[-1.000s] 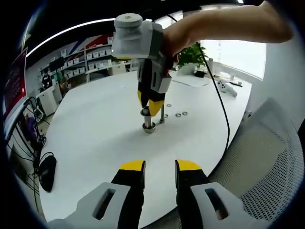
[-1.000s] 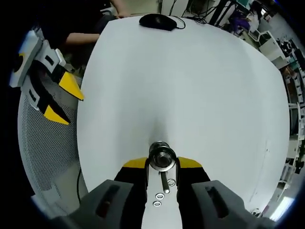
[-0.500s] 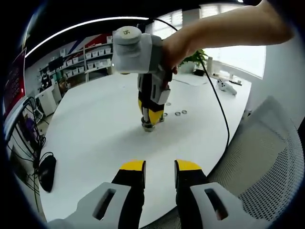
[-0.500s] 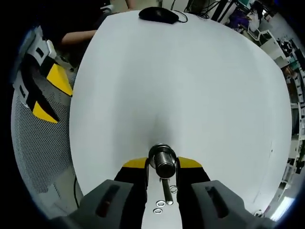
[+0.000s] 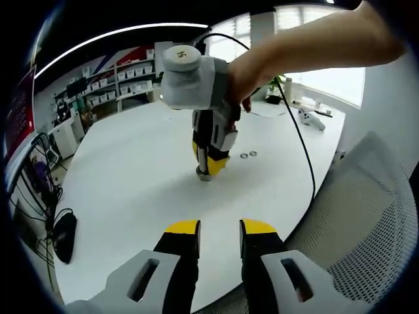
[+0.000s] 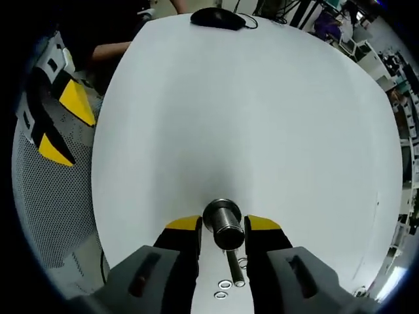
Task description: Place the washer onto the threaded stud by aligning its center hole with the stud, sliding it down to the base, and recovering from edge contact or off-axis alignment until the washer reaches the visible bottom stop.
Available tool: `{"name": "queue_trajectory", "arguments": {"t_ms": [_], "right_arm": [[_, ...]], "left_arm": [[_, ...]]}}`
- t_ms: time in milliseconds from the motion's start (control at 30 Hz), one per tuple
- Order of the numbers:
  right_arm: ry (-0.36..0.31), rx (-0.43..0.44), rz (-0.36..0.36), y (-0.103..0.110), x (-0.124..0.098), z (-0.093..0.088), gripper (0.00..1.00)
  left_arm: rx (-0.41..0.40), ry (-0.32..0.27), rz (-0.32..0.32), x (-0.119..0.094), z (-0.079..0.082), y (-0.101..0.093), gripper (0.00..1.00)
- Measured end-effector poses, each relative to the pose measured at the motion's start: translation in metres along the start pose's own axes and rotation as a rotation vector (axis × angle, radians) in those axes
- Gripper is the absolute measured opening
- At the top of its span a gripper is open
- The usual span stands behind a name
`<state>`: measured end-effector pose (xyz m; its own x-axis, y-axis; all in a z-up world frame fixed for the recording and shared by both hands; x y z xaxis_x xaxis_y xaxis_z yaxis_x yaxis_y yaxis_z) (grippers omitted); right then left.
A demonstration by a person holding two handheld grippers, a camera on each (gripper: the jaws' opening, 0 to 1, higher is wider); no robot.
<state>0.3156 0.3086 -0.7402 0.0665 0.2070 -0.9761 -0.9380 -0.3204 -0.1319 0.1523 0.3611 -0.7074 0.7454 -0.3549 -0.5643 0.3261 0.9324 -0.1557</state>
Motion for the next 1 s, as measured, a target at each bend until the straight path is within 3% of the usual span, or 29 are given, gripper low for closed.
{"name": "queue_trajectory", "arguments": {"t_ms": [300,600,1000], "right_arm": [[-0.141,0.148,-0.129,-0.001,-0.033,-0.009,0.4],[-0.265,0.342,-0.205,0.026,-0.062,-0.023,0.42],[-0.383,0.613,-0.307,0.052,-0.079,-0.036,0.44]], "left_arm": [[-0.001,0.002,-0.009,0.0,0.0,-0.001,0.22],[0.003,0.0,-0.028,0.001,0.0,-0.004,0.22],[0.001,-0.028,-0.073,0.0,0.004,-0.01,0.21]]}}
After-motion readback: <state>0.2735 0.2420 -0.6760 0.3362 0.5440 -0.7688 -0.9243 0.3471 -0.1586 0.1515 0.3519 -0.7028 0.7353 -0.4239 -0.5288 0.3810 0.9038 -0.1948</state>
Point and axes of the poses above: the point that each gripper's makers call its tool centre point, and the gripper's own axes: x roughly forward along the fingers, y roughly to its left, z roughly out of its top, the point moved 4 cm from there along -x, roughly backward along the fingers, and after that the axes turned 10 degrees about -x, right-handed, at the moved point
